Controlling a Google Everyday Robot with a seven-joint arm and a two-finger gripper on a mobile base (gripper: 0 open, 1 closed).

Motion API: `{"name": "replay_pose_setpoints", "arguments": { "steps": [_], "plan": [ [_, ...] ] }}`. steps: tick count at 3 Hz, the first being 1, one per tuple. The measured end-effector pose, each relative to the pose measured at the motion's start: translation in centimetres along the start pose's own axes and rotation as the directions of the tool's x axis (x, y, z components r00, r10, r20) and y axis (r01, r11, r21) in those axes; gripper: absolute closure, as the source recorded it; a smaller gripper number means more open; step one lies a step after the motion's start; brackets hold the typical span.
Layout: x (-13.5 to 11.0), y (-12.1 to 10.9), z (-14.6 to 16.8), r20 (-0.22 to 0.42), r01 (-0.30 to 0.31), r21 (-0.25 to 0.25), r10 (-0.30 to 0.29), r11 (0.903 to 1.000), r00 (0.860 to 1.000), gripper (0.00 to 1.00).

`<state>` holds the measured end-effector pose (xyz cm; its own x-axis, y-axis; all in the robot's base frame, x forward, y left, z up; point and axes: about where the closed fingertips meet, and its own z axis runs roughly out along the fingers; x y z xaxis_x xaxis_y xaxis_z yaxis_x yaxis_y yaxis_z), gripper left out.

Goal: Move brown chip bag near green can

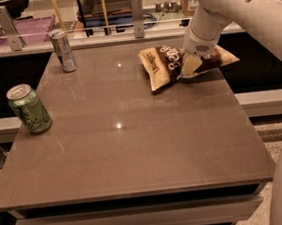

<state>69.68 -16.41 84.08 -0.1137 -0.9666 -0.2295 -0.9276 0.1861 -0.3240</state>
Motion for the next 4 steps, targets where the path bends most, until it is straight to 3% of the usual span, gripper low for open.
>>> {"name": "replay_pose_setpoints", "arguments": {
  "steps": [4],
  "plan": [
    [-0.05,-0.04,-0.14,0.0,0.0,0.0,0.0,1.0,1.0,1.0]
  ]
}}
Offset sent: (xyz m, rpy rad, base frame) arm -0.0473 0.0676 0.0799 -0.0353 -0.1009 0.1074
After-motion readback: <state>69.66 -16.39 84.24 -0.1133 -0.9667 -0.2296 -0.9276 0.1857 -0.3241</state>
